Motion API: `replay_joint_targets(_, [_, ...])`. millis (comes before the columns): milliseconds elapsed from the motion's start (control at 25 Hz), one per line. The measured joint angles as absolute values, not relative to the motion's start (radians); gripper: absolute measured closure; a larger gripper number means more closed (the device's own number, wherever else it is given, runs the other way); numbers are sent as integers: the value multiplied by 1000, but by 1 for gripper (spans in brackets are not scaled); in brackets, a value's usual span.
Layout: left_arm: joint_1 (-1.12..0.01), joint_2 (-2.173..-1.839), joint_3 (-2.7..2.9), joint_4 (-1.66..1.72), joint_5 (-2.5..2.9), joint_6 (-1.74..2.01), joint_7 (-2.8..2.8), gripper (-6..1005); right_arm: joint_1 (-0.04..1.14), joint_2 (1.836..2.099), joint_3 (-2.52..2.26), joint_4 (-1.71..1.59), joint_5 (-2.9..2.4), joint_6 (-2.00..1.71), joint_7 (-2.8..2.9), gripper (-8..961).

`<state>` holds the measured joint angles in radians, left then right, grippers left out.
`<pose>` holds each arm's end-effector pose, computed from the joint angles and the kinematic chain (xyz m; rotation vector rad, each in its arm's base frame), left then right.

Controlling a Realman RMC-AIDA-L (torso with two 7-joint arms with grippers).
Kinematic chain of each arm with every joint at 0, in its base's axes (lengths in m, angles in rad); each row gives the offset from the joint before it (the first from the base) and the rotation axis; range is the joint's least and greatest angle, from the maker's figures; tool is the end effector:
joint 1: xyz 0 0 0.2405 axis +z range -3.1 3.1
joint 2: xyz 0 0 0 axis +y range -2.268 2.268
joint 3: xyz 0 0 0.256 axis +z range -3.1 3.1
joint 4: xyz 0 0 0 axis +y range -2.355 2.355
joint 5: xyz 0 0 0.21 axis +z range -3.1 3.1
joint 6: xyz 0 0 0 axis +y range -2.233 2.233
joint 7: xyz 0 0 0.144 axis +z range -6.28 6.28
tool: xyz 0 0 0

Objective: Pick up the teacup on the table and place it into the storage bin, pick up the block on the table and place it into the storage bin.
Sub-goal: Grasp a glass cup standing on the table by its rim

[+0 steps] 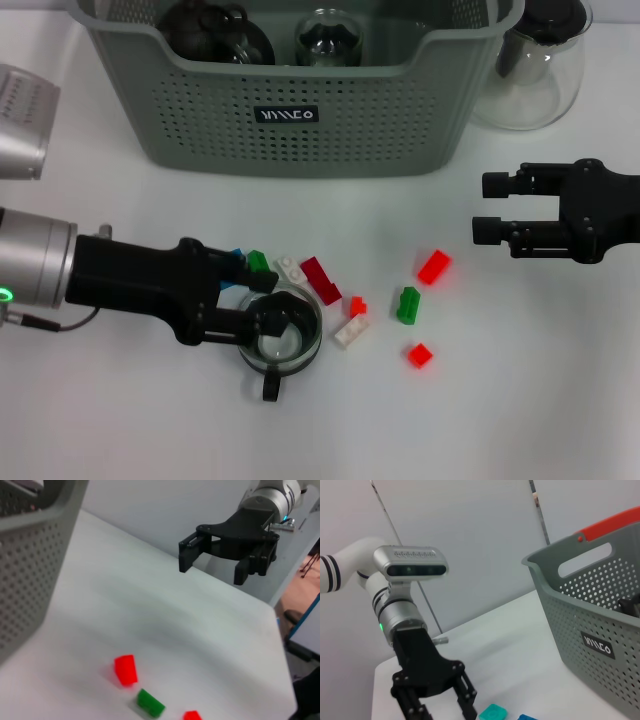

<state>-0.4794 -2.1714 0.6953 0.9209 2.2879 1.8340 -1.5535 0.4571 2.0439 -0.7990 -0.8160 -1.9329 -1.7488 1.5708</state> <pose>-0.2536 0.2818 -0.0077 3.0054 0.7186 0.4647 0.2519 0.3068 0.0271 -2.8645 0.6949 0.7419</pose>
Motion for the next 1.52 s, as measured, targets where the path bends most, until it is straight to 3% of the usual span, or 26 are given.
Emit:
replay_joint_targets(600, [-480, -2171, 793, 919, 2301, 1755, -1292, 433, 459, 2040, -799, -816, -1933, -1749, 1564, 226])
replay_joint_targets(1520, [-531, -2171, 979, 1024, 2404, 1812, -1758, 432, 467, 2036, -799, -816, -1933, -1739, 1571, 226])
